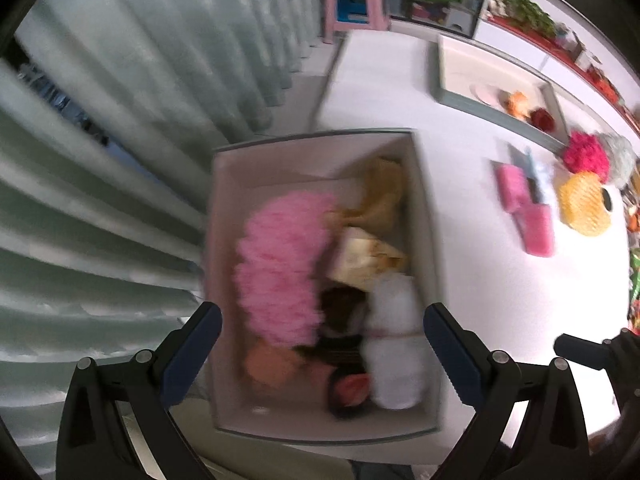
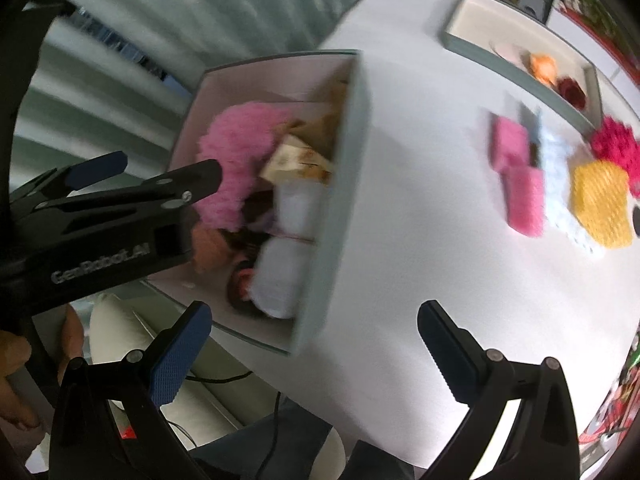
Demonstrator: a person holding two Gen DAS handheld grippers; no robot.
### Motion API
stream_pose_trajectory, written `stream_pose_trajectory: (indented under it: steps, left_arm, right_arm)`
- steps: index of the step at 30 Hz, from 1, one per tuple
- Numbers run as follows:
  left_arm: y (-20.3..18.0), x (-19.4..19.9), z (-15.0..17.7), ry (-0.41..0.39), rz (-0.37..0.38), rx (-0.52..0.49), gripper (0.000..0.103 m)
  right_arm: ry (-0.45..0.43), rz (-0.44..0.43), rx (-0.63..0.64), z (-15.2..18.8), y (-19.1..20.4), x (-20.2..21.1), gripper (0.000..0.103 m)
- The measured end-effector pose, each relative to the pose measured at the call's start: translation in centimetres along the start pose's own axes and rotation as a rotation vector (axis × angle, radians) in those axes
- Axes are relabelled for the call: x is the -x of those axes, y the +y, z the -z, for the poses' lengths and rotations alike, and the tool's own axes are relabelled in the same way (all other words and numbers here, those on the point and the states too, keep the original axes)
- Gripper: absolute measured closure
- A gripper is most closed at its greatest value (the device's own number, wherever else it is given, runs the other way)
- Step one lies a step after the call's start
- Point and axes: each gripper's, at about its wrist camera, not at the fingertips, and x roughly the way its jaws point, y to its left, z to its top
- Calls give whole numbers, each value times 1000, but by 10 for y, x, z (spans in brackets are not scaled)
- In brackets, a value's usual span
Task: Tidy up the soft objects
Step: 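Move the left tool to the pink sponge while the right tool moves to the yellow mesh net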
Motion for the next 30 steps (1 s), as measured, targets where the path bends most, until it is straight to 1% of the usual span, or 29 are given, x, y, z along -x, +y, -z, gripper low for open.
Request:
stream_pose_trajectory:
  steps: [3, 6, 8, 10, 14, 17, 20, 23, 26, 30]
  left_arm:
    - [-35, 2, -3, 8, 32, -25, 2]
    - [-74, 3, -8, 27, 86, -39, 2]
    - [-101, 1, -14, 38, 114, -39, 2]
    - [-128, -5, -20, 49, 139, -43, 2]
    - [-184, -29, -31, 59, 135, -59, 2]
    - [-212, -56, -38, 94, 160, -31, 2]
    - [-231, -77, -46, 107, 152, 1, 2]
    - [-244, -95, -55, 101, 134, 15, 2]
    - [-251, -110, -62, 107, 125, 32, 2]
    - [-255, -127, -64, 125, 119, 54, 2]
  right_arm:
    - [6, -3, -51, 10, -34, 4, 0]
    - [13, -3, -120, 23, -79, 9, 0]
    - [16, 10, -176, 33, -112, 12, 0]
    - [22, 32, -259, 43, -154, 16, 0]
    - [15, 69, -424, 57, -228, 23, 0]
    - [-19, 103, -510, 58, -275, 30, 0]
    - [-51, 129, -549, 48, -308, 34, 0]
    - [-94, 147, -564, 26, -332, 36, 0]
    - [-114, 155, -548, 0, -341, 31, 0]
    - [-113, 139, -490, -29, -342, 11, 0]
